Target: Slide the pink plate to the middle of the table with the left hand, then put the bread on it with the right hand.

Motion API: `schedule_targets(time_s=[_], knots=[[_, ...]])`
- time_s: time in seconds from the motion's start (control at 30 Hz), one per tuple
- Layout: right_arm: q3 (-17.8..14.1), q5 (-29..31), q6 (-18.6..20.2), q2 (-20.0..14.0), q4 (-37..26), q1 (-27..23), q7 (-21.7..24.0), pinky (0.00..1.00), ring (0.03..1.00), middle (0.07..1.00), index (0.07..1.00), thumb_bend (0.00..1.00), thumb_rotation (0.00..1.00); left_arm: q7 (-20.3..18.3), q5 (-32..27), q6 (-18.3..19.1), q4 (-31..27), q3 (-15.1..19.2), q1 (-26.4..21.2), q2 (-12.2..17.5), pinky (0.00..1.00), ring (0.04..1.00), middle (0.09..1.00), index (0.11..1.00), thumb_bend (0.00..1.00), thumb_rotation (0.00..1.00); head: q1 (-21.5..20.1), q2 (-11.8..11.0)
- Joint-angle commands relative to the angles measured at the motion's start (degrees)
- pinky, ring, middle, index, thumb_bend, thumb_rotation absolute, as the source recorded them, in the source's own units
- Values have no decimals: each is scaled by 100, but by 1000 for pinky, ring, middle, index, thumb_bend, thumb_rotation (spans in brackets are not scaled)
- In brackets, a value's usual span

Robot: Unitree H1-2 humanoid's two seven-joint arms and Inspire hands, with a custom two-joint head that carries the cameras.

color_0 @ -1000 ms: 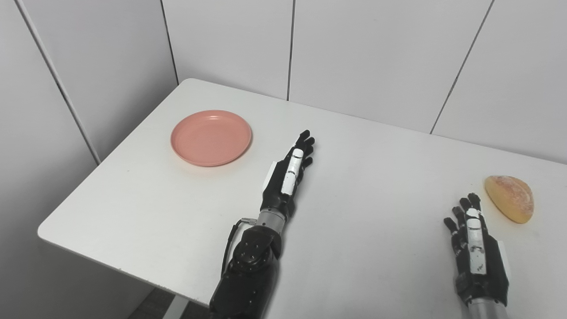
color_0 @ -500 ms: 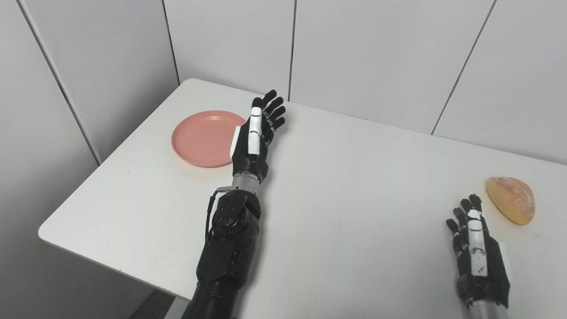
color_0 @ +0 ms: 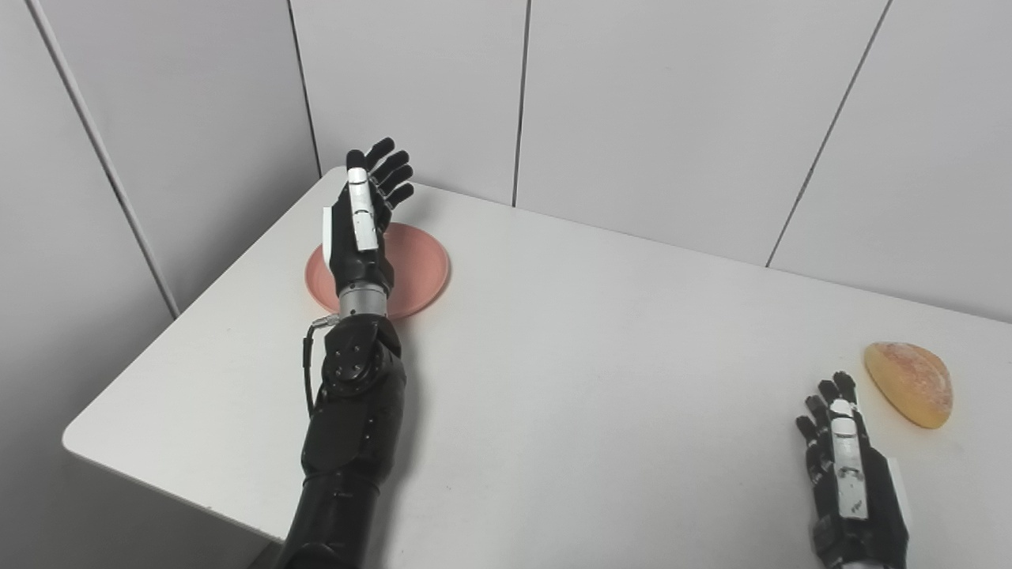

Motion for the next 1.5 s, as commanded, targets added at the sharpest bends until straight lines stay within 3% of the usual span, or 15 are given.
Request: schedule_targets(time_s=[0.0, 0.3, 0.63, 0.87, 1.23, 1.47], knots=[[4, -1, -149, 31, -125, -100, 0, 1000, 1000, 1000, 1000, 479, 869, 98, 1, -117, -55, 129, -300, 274, 765, 773, 753, 732, 728, 1000, 5, 4], [13, 0, -182, 19, -123, -104, 17, 1000, 1000, 1000, 1000, 481, 866, 246, -62, -222, 635, 538, -380, 868, 795, 784, 758, 754, 711, 1000, 31, 24], [17, 19, -142, -3, -149, -96, 42, 1000, 1000, 1000, 1000, 508, 877, 230, 40, -366, 1407, 555, -329, 1279, 835, 814, 796, 795, 686, 1000, 70, 54], [4, 5, -193, -1, -169, -104, 23, 1000, 1000, 1000, 1000, 503, 865, 313, 203, -382, 1796, 388, -366, 1309, 810, 799, 783, 781, 675, 1000, 69, 77], [-27, -32, -206, 1, -217, -97, -38, 1000, 1000, 1000, 1000, 541, 866, -13, -82, -224, 2137, 153, -489, 1106, 791, 791, 775, 764, 671, 1000, 28, 130], [-45, -41, -102, 7, -297, -101, -77, 1000, 1000, 1000, 1000, 556, 863, -215, -231, -229, 2294, 20, -520, 953, 850, 841, 825, 810, 686, 1000, 67, 155]])
